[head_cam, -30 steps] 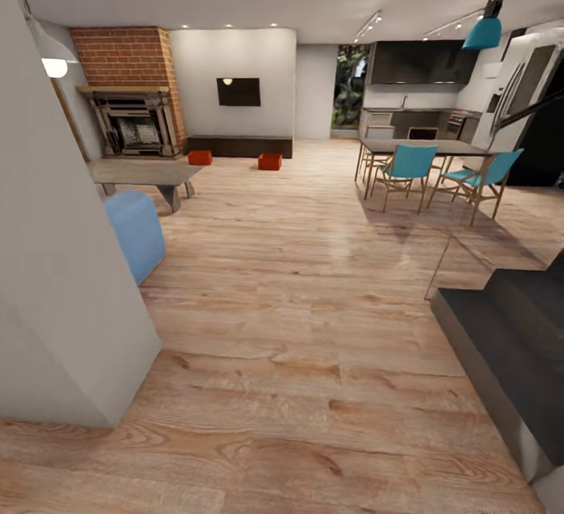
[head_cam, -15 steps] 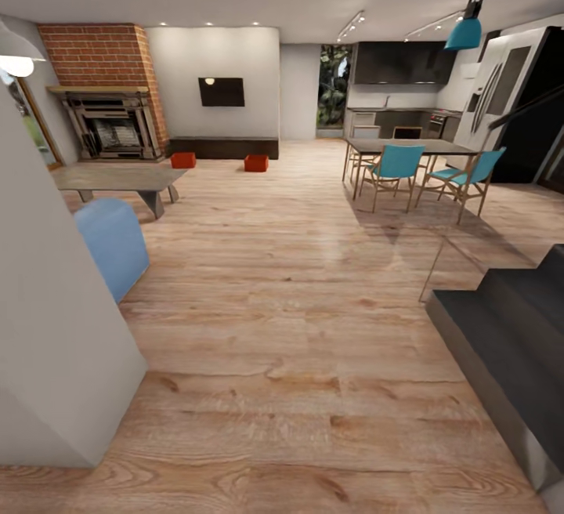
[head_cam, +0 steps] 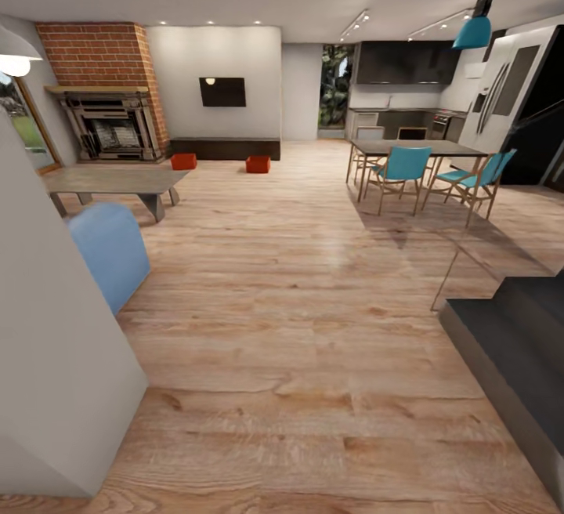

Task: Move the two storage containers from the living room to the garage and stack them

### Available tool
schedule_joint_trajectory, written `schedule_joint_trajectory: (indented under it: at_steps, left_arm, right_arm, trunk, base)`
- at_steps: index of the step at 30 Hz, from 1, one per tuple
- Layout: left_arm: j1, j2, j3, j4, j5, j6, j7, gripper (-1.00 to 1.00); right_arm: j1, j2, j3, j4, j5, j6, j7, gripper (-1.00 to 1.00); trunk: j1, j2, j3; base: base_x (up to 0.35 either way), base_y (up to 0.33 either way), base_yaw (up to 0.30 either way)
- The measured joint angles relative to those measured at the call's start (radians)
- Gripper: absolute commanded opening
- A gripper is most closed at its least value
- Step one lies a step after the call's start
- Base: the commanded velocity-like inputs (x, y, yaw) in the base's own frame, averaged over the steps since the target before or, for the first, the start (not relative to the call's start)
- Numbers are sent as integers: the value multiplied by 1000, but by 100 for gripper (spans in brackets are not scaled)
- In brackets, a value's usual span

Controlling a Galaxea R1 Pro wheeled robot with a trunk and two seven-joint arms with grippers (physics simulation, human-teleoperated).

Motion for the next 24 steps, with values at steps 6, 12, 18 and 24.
schedule_joint_trajectory:
  at_steps: [6, 12, 18, 24]
  left_arm:
    - [0, 0, 0, 0, 0, 0, 0, 100]
    - [0, 0, 0, 0, 0, 0, 0, 100]
    - [0, -1, 0, 0, 0, 0, 0, 100]
    - [0, -2, 0, 0, 0, 0, 0, 100]
  right_arm:
    - [0, 0, 0, 0, 1, 0, 0, 100]
    - [0, 1, 0, 0, 2, 0, 0, 100]
    - [0, 1, 1, 0, 3, 0, 0, 100]
    - [0, 2, 1, 0, 5, 0, 0, 100]
  trunk:
    - [0, 0, 0]
    - [0, 0, 0]
    - [0, 0, 0]
    - [0, 0, 0]
  base:
    - [228, 131, 0]
    - [228, 118, 0]
    - [241, 20, 0]
    - [249, 1, 0]
